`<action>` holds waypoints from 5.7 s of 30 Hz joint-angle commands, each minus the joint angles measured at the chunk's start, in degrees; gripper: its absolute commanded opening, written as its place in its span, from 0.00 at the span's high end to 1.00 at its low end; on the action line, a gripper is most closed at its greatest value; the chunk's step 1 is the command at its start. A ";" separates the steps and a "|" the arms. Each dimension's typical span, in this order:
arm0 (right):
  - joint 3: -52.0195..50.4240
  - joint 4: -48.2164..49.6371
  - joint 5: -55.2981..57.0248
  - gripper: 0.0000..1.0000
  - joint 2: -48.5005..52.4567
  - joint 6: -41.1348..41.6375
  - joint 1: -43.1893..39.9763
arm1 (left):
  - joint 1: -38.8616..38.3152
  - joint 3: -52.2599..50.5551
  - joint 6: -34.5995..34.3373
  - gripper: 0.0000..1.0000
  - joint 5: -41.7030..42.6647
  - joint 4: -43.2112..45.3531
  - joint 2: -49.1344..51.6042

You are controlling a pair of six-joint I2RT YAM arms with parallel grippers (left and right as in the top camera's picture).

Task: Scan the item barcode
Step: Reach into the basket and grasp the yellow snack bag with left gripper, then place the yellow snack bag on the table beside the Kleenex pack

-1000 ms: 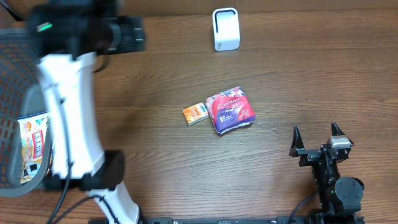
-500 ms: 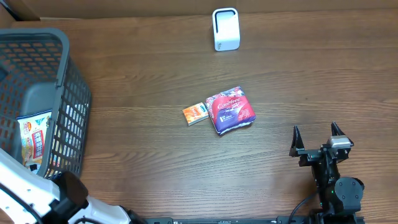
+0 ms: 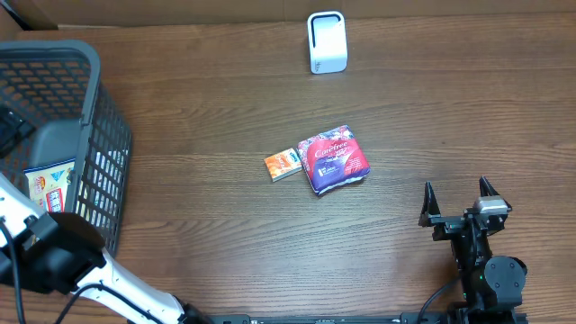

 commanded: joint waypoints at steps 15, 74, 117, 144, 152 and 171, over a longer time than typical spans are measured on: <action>-0.59 0.31 0.55 0.00 -0.46 -0.24 -0.15 | -4.63 -2.73 3.26 0.00 -3.96 0.15 8.31; -0.59 0.31 0.55 0.00 -0.46 -0.24 -0.15 | -4.15 -34.95 7.85 0.33 -9.25 27.69 8.57; -0.59 0.31 0.55 0.00 -0.46 -0.24 -0.15 | -7.78 30.29 3.04 0.96 26.60 0.13 -10.69; -0.59 0.31 0.55 0.00 -0.46 -0.24 -0.15 | -58.25 3.04 0.26 0.96 12.92 -0.42 -6.82; -0.59 0.31 0.55 0.00 -0.46 -0.24 -0.15 | -61.51 -5.51 -4.74 0.96 8.55 2.51 2.71; -0.59 0.31 0.55 0.00 -0.46 -0.24 -0.15 | -61.96 -5.79 -4.70 0.87 3.30 9.70 15.21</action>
